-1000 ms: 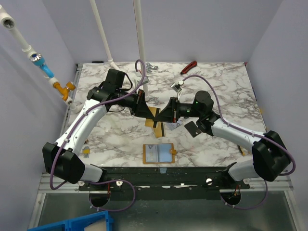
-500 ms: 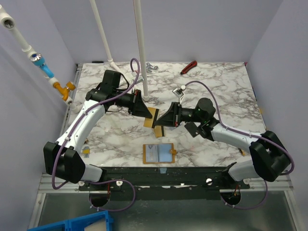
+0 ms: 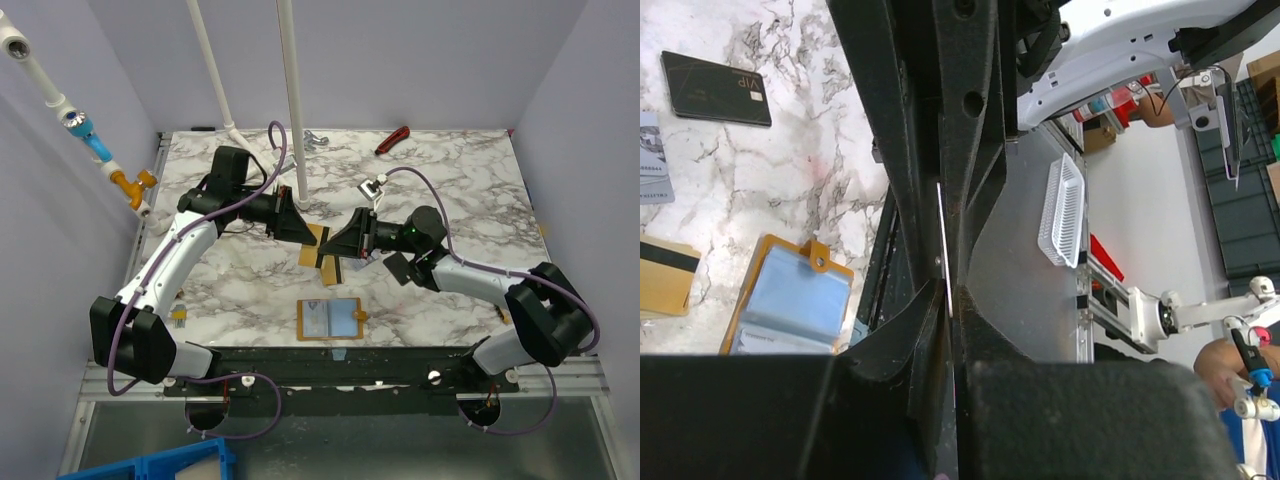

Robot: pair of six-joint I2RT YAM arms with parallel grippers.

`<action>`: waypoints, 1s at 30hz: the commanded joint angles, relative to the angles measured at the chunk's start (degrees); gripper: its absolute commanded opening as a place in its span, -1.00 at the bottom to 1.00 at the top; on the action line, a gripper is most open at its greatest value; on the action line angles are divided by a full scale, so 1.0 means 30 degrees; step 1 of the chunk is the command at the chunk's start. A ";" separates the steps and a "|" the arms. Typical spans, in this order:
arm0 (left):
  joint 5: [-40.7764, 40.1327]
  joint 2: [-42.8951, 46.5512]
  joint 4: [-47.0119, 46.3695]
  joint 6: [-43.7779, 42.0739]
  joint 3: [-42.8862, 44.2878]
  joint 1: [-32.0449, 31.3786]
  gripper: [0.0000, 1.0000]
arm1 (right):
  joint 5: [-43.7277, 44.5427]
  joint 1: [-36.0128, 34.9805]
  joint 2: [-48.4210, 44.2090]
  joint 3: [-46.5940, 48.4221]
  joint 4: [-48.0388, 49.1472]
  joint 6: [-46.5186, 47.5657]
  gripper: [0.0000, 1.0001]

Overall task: Put the credit cards into the card holder
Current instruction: Insert the credit card into the card holder.

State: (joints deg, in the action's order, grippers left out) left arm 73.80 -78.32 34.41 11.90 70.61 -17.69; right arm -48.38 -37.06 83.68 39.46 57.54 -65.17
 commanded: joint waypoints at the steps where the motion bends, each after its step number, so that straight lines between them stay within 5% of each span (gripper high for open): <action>1: 0.0703 0.0633 -0.0776 0.0331 -0.0318 0.0124 -0.81 | 0.0827 -0.0098 0.0381 0.0326 0.0712 -0.0168 -0.67; 7: 0.0561 0.0767 -0.0994 0.0413 -0.0625 0.0125 -0.79 | 0.2024 -0.0084 -0.0026 -0.0130 0.0246 -0.0011 -0.99; 10: 0.0172 0.0827 -0.0897 0.0260 -0.0812 0.0118 -0.74 | 0.2072 -0.0069 -0.0333 -0.0449 0.0200 -0.0104 -0.99; 13: -0.0672 0.0773 -0.0184 -0.0298 -0.0661 0.0119 -0.30 | 0.1797 -0.0013 -0.0695 -0.0266 -0.1669 0.0643 -0.99; 17: -0.2120 0.0129 0.3062 -0.3275 0.0357 0.0126 0.23 | 0.2224 0.0019 -0.1769 0.0825 -0.9996 0.4583 -0.99; 23: -0.6724 -0.0220 0.4696 -0.7091 -0.0794 -0.0464 0.09 | 0.5831 -0.0005 -0.2428 0.1773 -2.1679 0.9324 -0.99; 30: -1.4878 0.0172 0.3006 -0.9928 -0.3940 -0.5221 -0.03 | 0.8507 -0.1373 -0.0869 0.1871 -2.6633 0.9240 -0.99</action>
State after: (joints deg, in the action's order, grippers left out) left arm 45.65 -78.76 44.95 -9.61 63.75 -26.02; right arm -30.39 -38.02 77.65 44.01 -5.78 -40.36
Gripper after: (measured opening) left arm 0.491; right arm 0.008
